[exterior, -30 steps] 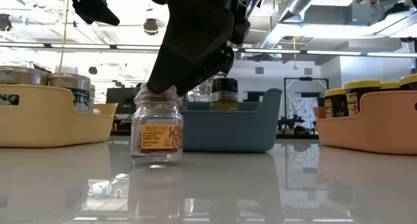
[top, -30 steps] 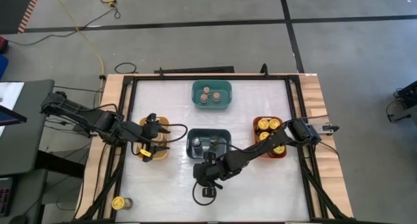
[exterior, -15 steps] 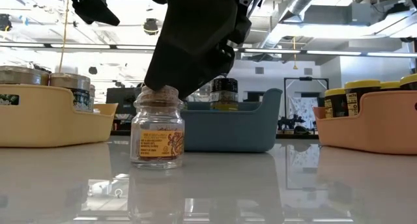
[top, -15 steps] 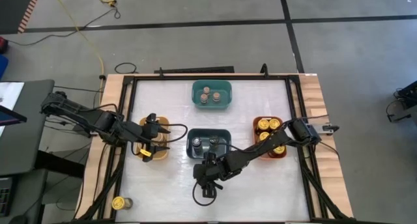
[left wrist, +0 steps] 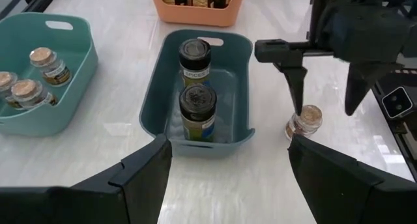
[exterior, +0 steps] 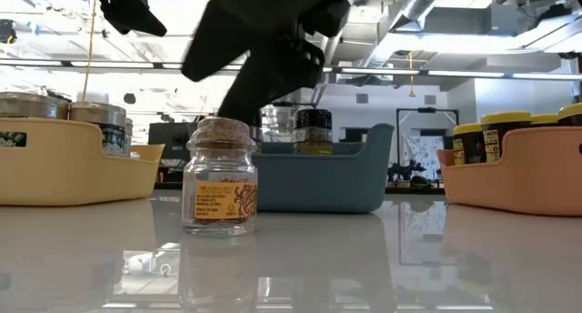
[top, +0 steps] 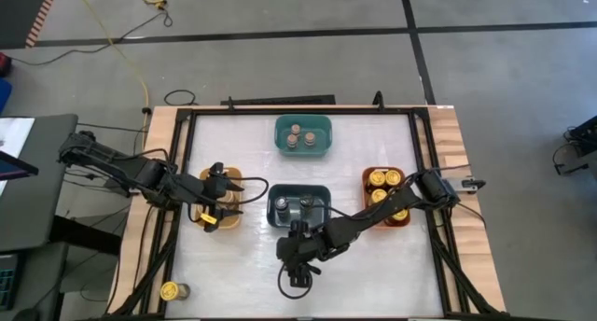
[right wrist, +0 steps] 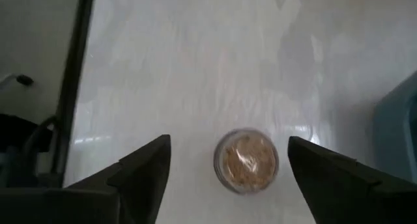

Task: Sort spices by type
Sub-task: Put the brown seasoning bottle into the green bin, then put the yellow seasoning into the orange bin

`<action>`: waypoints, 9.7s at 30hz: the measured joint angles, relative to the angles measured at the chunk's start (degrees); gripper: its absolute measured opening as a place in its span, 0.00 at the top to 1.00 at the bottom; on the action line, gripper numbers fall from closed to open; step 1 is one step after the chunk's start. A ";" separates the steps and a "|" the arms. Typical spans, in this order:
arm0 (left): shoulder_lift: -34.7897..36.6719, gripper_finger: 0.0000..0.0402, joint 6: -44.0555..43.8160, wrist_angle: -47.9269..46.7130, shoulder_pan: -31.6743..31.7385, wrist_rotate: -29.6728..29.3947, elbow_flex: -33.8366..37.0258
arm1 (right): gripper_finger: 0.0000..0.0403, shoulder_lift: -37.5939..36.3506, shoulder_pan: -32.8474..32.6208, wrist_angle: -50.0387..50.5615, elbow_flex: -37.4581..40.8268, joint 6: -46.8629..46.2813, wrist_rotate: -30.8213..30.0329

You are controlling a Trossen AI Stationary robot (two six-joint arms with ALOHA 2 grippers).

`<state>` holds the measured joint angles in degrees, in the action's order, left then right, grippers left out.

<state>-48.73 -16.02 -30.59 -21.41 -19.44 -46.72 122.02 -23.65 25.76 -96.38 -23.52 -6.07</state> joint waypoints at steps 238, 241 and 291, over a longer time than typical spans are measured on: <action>0.00 0.10 -9.40 -4.44 14.88 -12.37 0.04 | 0.39 -5.60 58.82 31.24 -12.21 23.59 10.97; 0.00 0.10 -9.42 -4.44 14.88 -12.37 0.04 | 0.39 -6.52 57.68 32.84 -12.15 22.30 10.97; -34.33 0.11 -19.31 -41.68 -18.55 6.97 -35.17 | 0.39 -37.38 -17.47 34.77 27.33 -57.70 -29.03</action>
<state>-83.06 -35.33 -72.27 -39.96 -12.47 -81.89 84.64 -41.12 60.52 -69.06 -81.21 -35.10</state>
